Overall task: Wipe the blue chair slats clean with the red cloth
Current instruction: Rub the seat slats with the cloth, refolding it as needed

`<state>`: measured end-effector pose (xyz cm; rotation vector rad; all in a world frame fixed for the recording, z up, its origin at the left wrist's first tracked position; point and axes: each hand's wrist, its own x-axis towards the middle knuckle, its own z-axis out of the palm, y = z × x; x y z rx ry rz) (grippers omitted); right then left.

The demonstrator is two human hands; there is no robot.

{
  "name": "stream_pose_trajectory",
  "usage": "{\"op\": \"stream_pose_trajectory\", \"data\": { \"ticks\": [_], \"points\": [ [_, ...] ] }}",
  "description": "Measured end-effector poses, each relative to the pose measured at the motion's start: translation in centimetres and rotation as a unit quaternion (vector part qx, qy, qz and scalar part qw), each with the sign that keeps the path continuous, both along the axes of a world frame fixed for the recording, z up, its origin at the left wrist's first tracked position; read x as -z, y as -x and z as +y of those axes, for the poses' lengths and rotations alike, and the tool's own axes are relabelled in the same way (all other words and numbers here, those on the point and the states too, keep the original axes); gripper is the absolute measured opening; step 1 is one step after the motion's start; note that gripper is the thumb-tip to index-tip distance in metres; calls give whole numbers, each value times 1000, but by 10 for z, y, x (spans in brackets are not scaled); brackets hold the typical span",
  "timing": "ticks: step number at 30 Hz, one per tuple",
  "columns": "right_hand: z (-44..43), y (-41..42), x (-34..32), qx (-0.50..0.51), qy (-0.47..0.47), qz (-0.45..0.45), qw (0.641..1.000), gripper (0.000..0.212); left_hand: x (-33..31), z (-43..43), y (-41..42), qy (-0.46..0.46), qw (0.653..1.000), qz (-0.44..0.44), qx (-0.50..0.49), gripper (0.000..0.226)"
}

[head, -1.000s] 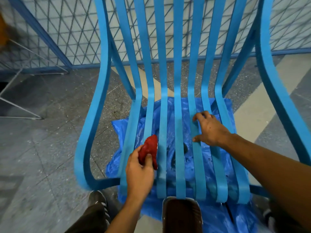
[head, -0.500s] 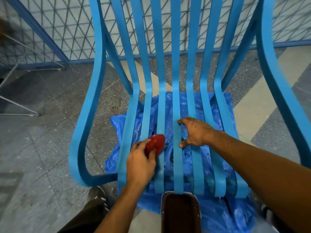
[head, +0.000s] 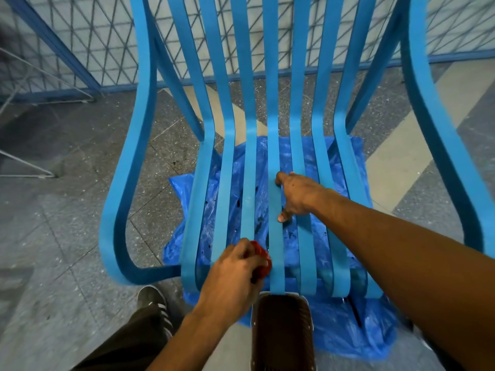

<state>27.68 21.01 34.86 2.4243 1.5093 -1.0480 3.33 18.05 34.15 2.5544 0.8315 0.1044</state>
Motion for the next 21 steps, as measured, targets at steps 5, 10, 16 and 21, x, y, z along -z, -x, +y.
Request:
{"op": "stream_pose_trajectory", "data": {
  "ticks": [5, 10, 16, 21],
  "points": [
    [0, 1, -2, 2, 0, -4, 1000, 104, -1, 23, -23, 19, 993, -30, -113, 32],
    [-1, 2, -1, 11, 0, 0, 1000, 104, -19, 50, -18, 57, 971, -84, -216, 37],
    [1, 2, -1, 8, 1, -1, 1000, 104, -42, 29, -3, 133, 988, 21, -71, 31],
    [1, 2, -1, 7, 1, -5, 1000, 103, -17, 23, -6, 115, 986, 3, -120, 38]
  ]
}}
